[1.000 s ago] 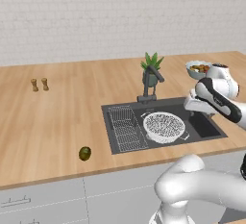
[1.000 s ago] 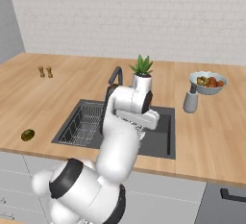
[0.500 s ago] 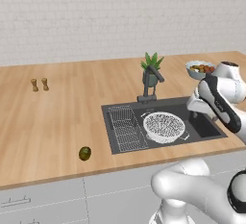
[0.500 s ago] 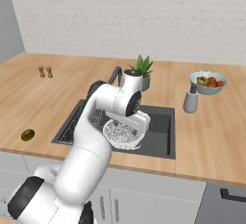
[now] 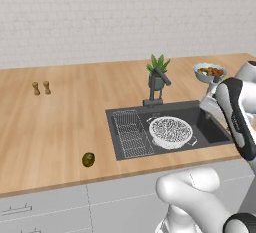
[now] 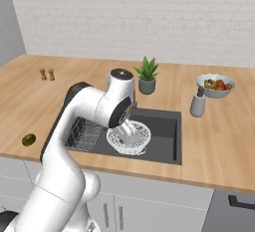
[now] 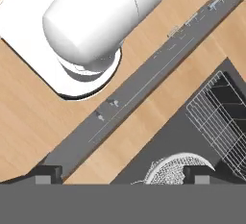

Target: Put the colander in the sink, put the kiwi in the colander, and turn on the sink faucet and pour water over the colander.

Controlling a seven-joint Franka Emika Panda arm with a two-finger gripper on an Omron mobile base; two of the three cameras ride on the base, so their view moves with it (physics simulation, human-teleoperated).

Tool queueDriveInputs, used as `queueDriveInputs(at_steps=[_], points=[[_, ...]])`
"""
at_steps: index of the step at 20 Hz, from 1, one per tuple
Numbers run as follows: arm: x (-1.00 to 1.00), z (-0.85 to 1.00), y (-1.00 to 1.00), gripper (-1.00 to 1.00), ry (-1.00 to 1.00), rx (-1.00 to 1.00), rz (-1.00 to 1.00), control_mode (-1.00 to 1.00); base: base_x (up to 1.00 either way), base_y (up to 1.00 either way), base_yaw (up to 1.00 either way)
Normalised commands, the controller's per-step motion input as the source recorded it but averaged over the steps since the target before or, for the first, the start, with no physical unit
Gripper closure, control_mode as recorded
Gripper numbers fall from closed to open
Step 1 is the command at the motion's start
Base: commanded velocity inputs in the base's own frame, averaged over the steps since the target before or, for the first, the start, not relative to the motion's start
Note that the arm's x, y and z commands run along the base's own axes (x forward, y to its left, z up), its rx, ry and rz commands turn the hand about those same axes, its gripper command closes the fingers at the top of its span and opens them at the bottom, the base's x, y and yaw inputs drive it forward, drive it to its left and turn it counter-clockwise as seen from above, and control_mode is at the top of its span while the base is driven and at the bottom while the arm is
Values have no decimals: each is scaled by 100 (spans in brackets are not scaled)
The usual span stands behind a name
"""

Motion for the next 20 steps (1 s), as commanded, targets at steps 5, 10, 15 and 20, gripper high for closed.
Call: queueDriveInputs(at_steps=[5,10,15,20], points=[[-24,31,62,-100,-6,3,-40,-100,0,0,0],[5,18,68,-100,-3,3,-52,-100,0,0,0],[0,3,66,-100,-14,21,-51,-100,0,0,0],[11,-1,60,-100,-6,25,-56,-100,0,0,0]])
